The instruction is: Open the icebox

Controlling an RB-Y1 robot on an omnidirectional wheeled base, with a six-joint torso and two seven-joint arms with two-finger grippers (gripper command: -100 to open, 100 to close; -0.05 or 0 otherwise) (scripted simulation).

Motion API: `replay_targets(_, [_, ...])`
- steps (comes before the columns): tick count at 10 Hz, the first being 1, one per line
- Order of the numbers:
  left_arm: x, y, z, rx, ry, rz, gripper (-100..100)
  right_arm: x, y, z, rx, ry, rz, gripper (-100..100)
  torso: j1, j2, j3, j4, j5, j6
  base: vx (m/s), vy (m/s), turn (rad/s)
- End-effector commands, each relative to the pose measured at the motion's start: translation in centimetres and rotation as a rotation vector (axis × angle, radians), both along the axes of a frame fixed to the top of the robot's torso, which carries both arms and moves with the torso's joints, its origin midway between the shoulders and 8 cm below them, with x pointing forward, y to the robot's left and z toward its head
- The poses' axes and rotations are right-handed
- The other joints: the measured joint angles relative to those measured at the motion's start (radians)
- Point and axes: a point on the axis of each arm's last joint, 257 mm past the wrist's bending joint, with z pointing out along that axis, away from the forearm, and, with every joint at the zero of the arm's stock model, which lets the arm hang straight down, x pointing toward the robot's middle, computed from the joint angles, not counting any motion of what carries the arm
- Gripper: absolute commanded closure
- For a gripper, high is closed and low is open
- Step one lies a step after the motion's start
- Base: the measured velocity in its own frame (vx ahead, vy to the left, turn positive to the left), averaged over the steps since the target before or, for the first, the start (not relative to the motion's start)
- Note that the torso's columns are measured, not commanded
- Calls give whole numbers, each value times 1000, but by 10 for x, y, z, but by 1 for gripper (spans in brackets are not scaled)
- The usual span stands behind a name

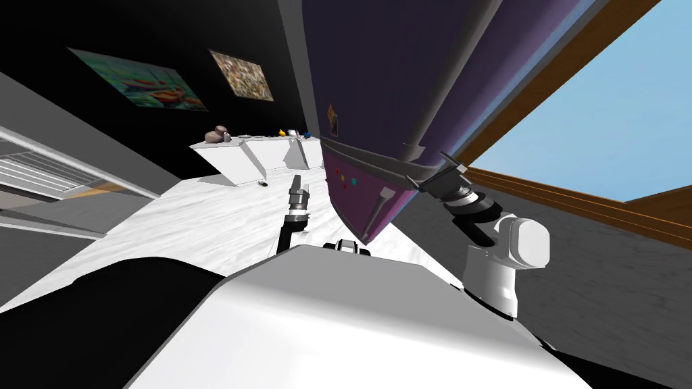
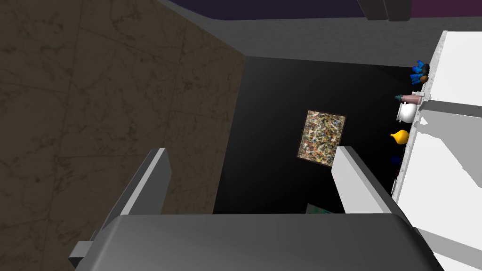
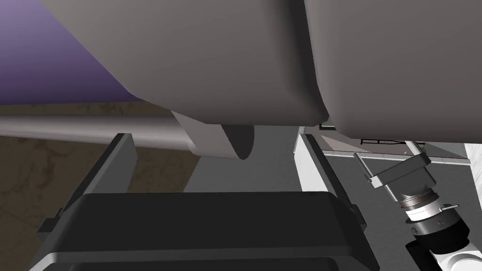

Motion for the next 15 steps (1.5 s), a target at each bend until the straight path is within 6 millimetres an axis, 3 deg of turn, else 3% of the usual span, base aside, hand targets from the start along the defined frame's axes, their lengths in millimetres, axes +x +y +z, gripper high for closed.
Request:
replay_targets(1, [0,0,0,0,0,0,0,7,-5,3,-132,-65,-59,-100,-3,0,0,0,-1,0,7,157,-145])
replay_targets(4, [0,0,0,0,0,0,0,13,-11,8,-260,-126,-113,-100,0,-1,-1,0,0,0,10,152,-130])
replay_targets(7, [0,0,0,0,0,0,0,12,-14,21,-239,-114,-104,-100,-2,-2,-1,-1,-1,0,42,85,-11])
replay_targets(8, [0,0,0,0,0,0,0,11,-14,16,-239,-114,-105,-100,2,-5,-4,-2,1,-2,35,45,-41])
replay_targets(9, [0,0,0,0,0,0,0,11,-10,6,-234,-114,-103,100,3,-6,-5,-2,2,-4,-62,-77,4])
replay_targets(11, [0,0,0,1,0,0,0,13,-19,14,-233,-116,-132,100,0,-6,-4,-4,-1,-2,-40,60,-57])
replay_targets(12, [0,0,0,0,0,0,0,13,-19,14,-233,-116,-132,100,12,-6,-4,-3,3,-1,-63,234,-98])
replay_targets(15, [0,0,0,0,0,0,0,18,-32,15,-236,-107,-180,100,13,-6,-5,-1,7,-7,-120,286,-88])
